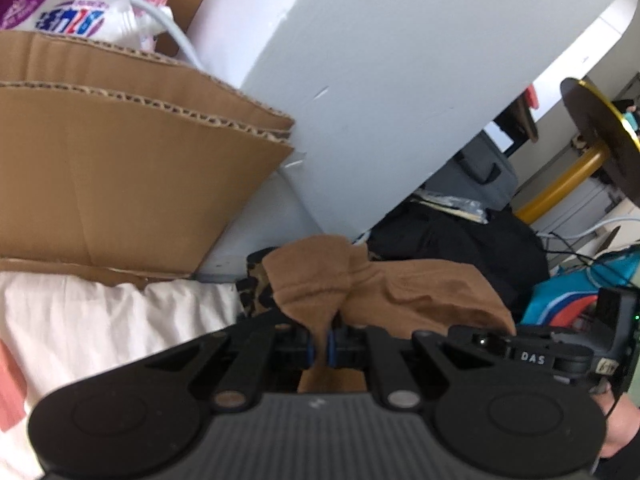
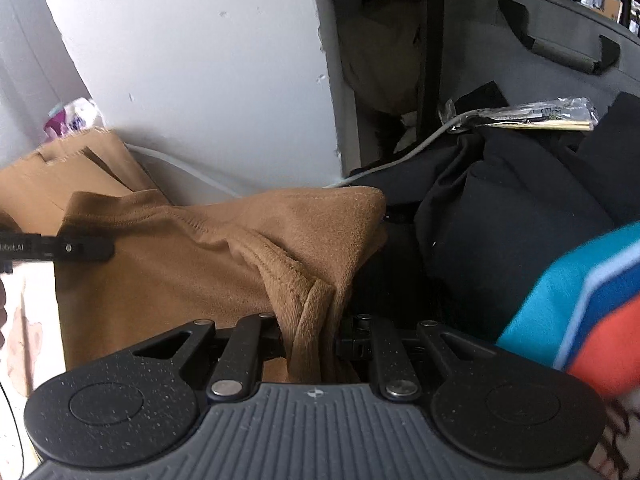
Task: Fold clothes
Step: 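Lower the shirt onto the clothes pile and open both tools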
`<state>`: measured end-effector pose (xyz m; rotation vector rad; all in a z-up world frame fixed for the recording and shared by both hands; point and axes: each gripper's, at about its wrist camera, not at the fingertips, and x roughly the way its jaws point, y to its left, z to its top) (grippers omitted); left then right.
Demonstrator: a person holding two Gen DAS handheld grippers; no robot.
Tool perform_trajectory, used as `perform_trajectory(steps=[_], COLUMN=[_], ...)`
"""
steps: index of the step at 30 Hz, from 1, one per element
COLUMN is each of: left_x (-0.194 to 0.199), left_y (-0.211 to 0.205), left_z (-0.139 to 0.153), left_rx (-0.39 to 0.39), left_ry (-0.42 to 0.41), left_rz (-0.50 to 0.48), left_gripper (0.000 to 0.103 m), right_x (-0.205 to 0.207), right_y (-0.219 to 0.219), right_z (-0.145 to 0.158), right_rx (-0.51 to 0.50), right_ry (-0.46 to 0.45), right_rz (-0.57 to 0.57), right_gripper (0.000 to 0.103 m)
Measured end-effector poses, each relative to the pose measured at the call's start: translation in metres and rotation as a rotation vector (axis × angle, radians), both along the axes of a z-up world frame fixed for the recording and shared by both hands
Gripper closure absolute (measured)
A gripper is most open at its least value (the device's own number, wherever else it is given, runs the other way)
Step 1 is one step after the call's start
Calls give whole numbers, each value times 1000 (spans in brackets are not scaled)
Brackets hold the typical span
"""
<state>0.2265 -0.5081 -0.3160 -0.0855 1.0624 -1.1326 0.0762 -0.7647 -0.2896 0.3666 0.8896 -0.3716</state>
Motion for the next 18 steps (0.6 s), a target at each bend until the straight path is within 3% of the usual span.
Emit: perform_trajectory(steps=[6, 9, 14, 18], left_x=[10, 9, 10, 14], left_y=[-13, -16, -7, 8], left_z=[-17, -23, -16, 1], left_rx=[60, 113, 139, 145], left_ry=[32, 39, -23, -88], left_rz=[32, 56, 71, 109], left_gripper=[96, 92, 71, 71], right_x=[13, 17, 19, 17], right_y=[-8, -15, -16, -16], right_z=[-13, -16, -3, 14], right_rx=[-15, -20, -100, -162], right_ry=[43, 69, 109, 133], right_rz=[-17, -56, -48, -33], right_gripper=[86, 73, 65, 65])
